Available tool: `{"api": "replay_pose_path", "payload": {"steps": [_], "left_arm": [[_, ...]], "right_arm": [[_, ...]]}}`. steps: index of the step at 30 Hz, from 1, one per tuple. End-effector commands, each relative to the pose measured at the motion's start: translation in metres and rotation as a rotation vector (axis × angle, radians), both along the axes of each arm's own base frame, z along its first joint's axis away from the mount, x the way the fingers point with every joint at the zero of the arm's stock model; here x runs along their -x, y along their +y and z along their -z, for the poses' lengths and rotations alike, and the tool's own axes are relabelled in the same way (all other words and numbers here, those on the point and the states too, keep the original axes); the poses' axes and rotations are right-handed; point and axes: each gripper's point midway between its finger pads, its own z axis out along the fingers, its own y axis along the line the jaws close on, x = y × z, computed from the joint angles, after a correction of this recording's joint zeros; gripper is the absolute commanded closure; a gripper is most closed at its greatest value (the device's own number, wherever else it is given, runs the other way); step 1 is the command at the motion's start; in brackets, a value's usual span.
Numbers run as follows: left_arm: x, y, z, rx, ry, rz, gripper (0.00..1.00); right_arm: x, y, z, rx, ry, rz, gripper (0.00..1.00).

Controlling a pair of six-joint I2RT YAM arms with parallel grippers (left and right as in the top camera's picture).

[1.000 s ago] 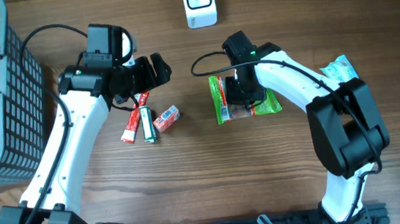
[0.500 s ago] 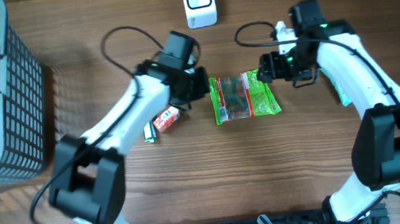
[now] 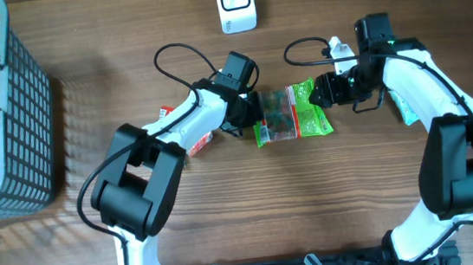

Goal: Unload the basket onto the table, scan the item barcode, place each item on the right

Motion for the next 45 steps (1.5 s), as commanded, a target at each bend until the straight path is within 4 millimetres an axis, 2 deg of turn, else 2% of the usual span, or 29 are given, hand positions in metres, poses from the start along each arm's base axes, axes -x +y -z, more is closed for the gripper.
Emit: {"api": "replay_pose_path", "payload": {"steps": [1,7,13,17,24,36,39,40,42,45], "left_arm": [[-0.002,-0.001,0.009,-0.014,0.005,-0.009,0.96],[-0.001,-0.005,0.009,-0.012,0.001,0.0,0.96],[-0.002,-0.005,0.009,-0.017,-0.006,0.0,0.96],[-0.001,-0.005,0.009,-0.017,-0.005,0.0,0.96],[-0.001,-0.005,0.009,-0.017,-0.005,0.0,0.96],[-0.001,-0.005,0.009,-0.018,-0.005,0.001,0.96],[-0.001,-0.005,0.01,-0.019,-0.002,0.001,0.96],[0.0,-0.005,0.01,-0.02,-0.001,0.001,0.96],[0.0,-0.004,0.01,-0.022,0.002,0.001,0.96],[0.001,-0.003,0.011,-0.028,0.006,0.0,0.96]], "right_arm": [[0.006,0.009,0.016,-0.055,0.044,-0.025,0.41],[0.019,0.018,0.034,-0.117,0.087,-0.032,0.41],[0.043,0.031,0.05,-0.211,0.12,-0.035,0.41],[0.045,0.037,0.059,-0.268,0.124,0.034,0.41],[0.039,0.059,0.04,-0.452,0.097,0.023,0.4],[0.039,0.072,0.023,-0.577,0.112,0.023,0.41],[0.042,0.08,0.012,-0.672,0.126,0.003,0.51],[0.043,0.082,0.006,-0.708,0.128,-0.007,0.51],[0.042,0.083,0.006,-0.712,0.125,-0.008,0.51],[0.041,0.072,0.029,-0.587,0.149,0.049,0.5]]}}
